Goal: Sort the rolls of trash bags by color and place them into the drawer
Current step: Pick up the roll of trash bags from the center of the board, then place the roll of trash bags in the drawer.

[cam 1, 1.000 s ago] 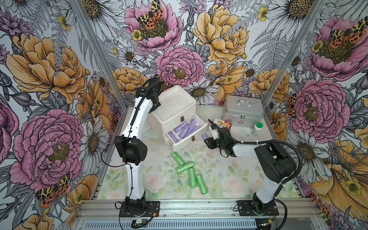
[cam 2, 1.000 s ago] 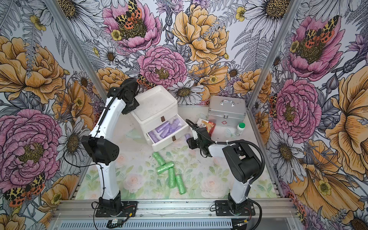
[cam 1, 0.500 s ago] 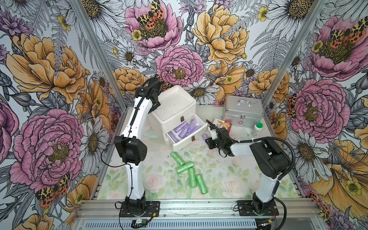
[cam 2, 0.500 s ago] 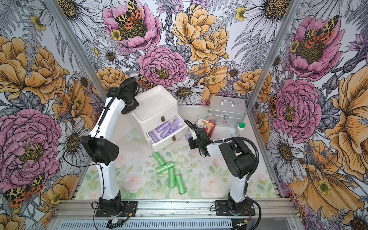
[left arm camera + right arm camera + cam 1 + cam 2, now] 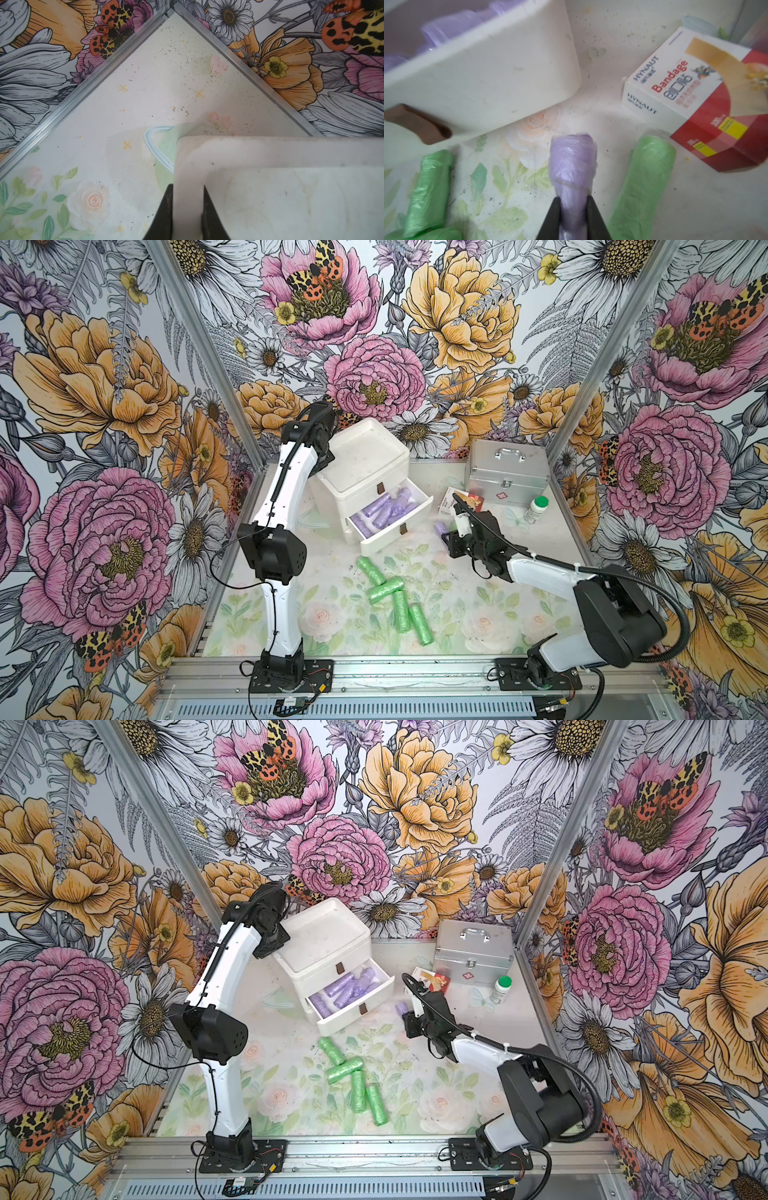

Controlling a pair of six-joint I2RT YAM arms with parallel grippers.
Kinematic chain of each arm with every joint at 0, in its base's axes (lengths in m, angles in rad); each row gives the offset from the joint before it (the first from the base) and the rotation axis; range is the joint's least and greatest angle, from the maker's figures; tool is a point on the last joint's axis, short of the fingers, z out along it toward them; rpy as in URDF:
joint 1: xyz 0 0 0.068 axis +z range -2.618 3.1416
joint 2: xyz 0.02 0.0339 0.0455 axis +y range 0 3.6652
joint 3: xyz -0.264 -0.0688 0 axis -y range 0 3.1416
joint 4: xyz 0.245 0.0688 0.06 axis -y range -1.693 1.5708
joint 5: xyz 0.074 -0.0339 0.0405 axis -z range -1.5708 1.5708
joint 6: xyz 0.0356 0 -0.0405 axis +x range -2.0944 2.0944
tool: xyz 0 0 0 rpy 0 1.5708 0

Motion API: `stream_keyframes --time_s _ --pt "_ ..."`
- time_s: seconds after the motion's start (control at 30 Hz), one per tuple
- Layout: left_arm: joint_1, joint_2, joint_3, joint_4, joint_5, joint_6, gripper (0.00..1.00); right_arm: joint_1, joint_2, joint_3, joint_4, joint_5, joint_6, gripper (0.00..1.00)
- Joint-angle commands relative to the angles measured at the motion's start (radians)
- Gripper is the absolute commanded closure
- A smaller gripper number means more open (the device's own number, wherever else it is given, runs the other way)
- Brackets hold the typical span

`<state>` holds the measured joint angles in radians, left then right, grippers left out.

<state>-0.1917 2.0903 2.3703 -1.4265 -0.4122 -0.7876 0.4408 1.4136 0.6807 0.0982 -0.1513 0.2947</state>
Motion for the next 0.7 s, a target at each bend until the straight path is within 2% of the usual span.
stream_keyframes --time_s 0.0,0.17,0.27,0.47,0.67 --pt "-0.019 0.073 -0.003 -0.038 0.269 -0.059 1.00 -0.004 -0.086 0.005 -0.093 0.002 0.021 0.79" --pt "-0.021 0.071 0.045 -0.037 0.336 -0.054 1.00 -0.004 -0.224 0.032 -0.167 0.002 0.076 0.79" --pt "-0.027 0.061 0.068 -0.038 0.343 -0.048 1.00 -0.003 -0.258 0.107 -0.214 -0.003 0.139 0.79" --pt "-0.028 0.053 0.073 -0.038 0.391 -0.039 1.00 0.012 -0.182 0.310 -0.239 -0.038 0.291 0.79" --pt "-0.022 0.057 0.070 -0.038 0.429 -0.022 1.00 0.079 -0.035 0.459 -0.239 0.034 0.440 0.79"
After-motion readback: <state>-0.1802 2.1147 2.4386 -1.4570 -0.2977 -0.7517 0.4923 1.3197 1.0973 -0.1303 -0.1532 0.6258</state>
